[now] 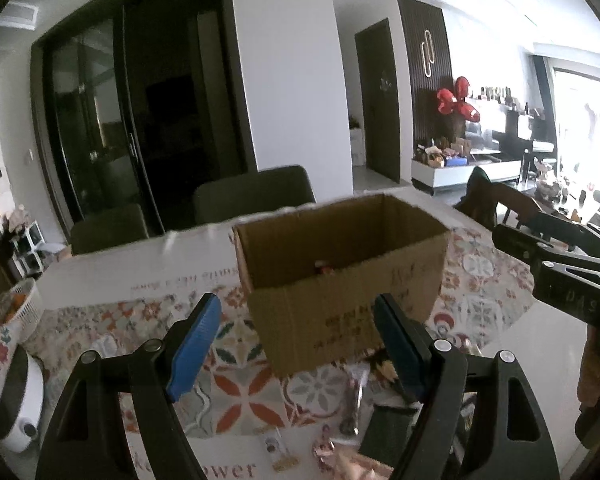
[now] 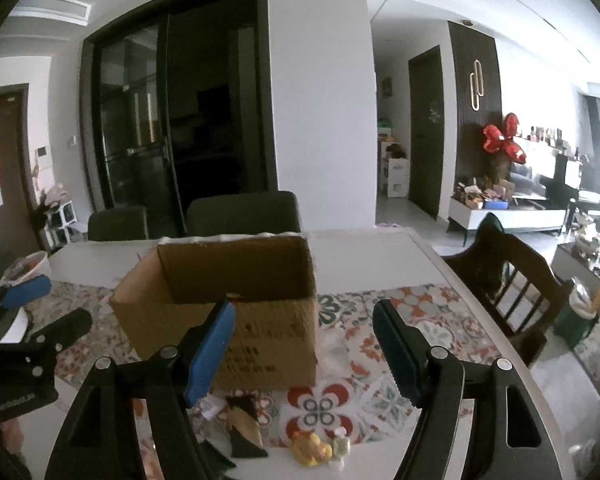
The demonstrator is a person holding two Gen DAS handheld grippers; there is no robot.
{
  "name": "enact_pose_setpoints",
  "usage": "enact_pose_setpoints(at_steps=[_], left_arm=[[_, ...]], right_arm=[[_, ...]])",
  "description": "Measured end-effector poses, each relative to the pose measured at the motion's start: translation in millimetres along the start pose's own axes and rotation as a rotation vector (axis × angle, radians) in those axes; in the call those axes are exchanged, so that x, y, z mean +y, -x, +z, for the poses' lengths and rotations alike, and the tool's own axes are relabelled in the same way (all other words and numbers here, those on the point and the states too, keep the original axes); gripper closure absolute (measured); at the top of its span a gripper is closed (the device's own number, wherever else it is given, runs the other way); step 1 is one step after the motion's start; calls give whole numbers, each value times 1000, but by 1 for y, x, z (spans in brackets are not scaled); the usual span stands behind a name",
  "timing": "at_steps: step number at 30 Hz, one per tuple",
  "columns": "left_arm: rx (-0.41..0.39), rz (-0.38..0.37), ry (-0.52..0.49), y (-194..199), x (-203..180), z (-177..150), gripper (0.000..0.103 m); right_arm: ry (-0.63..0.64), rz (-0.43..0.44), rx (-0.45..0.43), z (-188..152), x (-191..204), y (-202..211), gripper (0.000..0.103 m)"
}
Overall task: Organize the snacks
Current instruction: 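Grasp the white stick snack with the left tool while the right grasps the black-gold packet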
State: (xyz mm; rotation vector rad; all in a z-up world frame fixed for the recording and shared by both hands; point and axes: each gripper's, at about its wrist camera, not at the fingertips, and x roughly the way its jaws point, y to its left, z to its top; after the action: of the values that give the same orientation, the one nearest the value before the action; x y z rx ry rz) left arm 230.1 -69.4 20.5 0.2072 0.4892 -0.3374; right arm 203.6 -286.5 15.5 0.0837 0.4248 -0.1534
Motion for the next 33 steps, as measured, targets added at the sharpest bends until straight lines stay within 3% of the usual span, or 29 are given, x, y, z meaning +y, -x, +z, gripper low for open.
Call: enact_pose_setpoints(at_steps=[13,23,33], left_arm=[[108,-29,-20,-19,-7,-46,25],[181,-88,-18,-45,-7,-66,39],[278,-176,-24,-77,-12,-84,50]], right_arm=[[75,9,107,-54,9,-7,31],[87,87,223,-86,26,-30,32],[64,146,332,-100,34,-63,43]])
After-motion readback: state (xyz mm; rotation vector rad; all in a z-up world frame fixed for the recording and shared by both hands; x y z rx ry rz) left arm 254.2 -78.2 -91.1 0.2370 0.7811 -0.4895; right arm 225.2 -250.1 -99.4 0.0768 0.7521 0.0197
